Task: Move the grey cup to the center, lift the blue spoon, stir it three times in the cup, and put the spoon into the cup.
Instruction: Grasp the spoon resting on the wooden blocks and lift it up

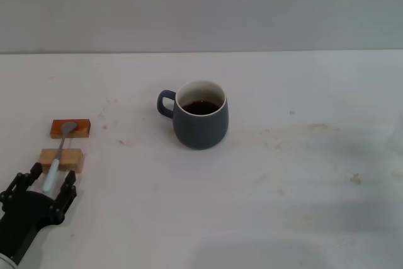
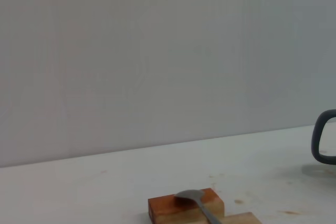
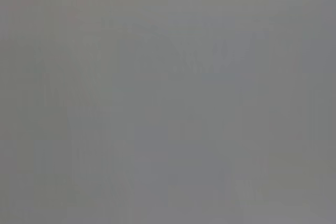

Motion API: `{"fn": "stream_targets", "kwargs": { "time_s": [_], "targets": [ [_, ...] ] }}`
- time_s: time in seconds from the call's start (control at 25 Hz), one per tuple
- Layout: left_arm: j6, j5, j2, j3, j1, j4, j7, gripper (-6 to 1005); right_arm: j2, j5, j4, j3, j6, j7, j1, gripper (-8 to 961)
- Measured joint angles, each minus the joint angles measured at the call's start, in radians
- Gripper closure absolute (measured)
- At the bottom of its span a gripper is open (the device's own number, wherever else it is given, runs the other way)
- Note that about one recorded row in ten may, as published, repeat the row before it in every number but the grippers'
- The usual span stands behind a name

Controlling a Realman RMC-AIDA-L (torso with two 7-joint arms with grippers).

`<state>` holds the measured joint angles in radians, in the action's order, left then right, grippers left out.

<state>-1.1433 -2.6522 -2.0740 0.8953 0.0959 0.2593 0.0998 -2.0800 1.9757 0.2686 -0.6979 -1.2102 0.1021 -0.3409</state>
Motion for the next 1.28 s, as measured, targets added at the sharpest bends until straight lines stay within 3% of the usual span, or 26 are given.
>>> {"fn": "stream_targets", "kwargs": {
  "time_s": [0.84,1.28],
  "targets": [
    [-0.013,0.000,0.000,0.001,-0.018,0.012,-0.002,358,0.000,0.002,0.000,0.008,0.000,-0.001,-0.009,954],
    [-0.013,0.000,0.002,0.002,-0.018,0.012,0.000,495,0.000,0.003,0.003,0.008,0.000,-0.001,-0.007,955]
  ]
}}
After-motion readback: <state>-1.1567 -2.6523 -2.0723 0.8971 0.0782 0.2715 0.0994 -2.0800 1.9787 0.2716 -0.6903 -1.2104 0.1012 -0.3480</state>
